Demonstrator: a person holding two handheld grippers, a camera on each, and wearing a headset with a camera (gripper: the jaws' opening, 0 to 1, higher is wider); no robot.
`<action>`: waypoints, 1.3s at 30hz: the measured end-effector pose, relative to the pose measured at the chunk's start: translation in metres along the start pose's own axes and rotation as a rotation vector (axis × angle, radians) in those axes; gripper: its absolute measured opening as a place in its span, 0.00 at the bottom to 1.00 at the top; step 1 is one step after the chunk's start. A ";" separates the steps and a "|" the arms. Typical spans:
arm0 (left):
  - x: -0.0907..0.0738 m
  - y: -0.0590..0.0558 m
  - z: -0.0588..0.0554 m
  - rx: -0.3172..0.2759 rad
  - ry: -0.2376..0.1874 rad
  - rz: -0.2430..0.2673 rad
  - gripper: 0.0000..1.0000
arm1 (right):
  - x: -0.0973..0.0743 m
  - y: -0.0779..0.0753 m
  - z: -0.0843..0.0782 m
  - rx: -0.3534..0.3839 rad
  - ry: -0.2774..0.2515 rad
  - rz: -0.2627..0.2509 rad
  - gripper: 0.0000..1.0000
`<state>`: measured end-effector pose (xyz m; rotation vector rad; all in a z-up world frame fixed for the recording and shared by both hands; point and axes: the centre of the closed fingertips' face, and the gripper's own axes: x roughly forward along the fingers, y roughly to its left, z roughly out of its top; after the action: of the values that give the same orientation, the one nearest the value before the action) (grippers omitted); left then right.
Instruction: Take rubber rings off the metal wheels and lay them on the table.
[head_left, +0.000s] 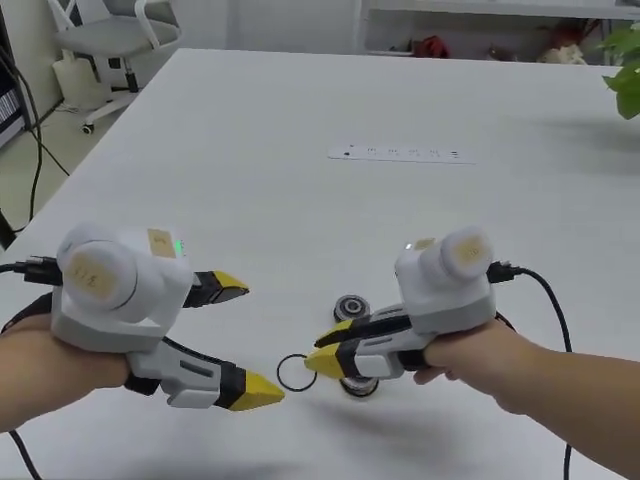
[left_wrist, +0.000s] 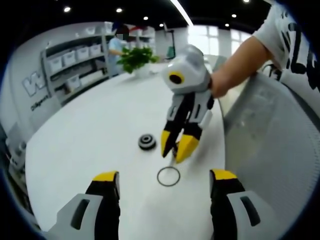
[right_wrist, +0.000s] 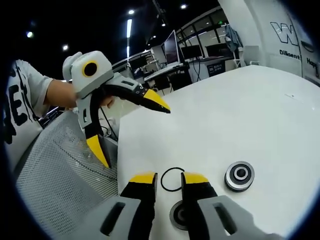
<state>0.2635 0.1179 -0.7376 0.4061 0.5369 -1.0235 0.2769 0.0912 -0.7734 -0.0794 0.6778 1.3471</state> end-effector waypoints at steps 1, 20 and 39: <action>0.000 0.000 0.001 0.001 -0.001 -0.001 0.74 | -0.002 0.000 0.002 0.002 -0.009 -0.001 0.18; 0.010 0.004 0.015 0.018 -0.011 -0.018 0.74 | -0.037 -0.008 0.019 -0.014 -0.087 -0.048 0.26; 0.029 0.002 0.032 0.041 -0.019 -0.048 0.72 | -0.064 -0.023 0.013 -0.036 -0.106 -0.102 0.30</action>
<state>0.2846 0.0806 -0.7289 0.4211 0.5116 -1.0847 0.2994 0.0358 -0.7387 -0.0702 0.5529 1.2568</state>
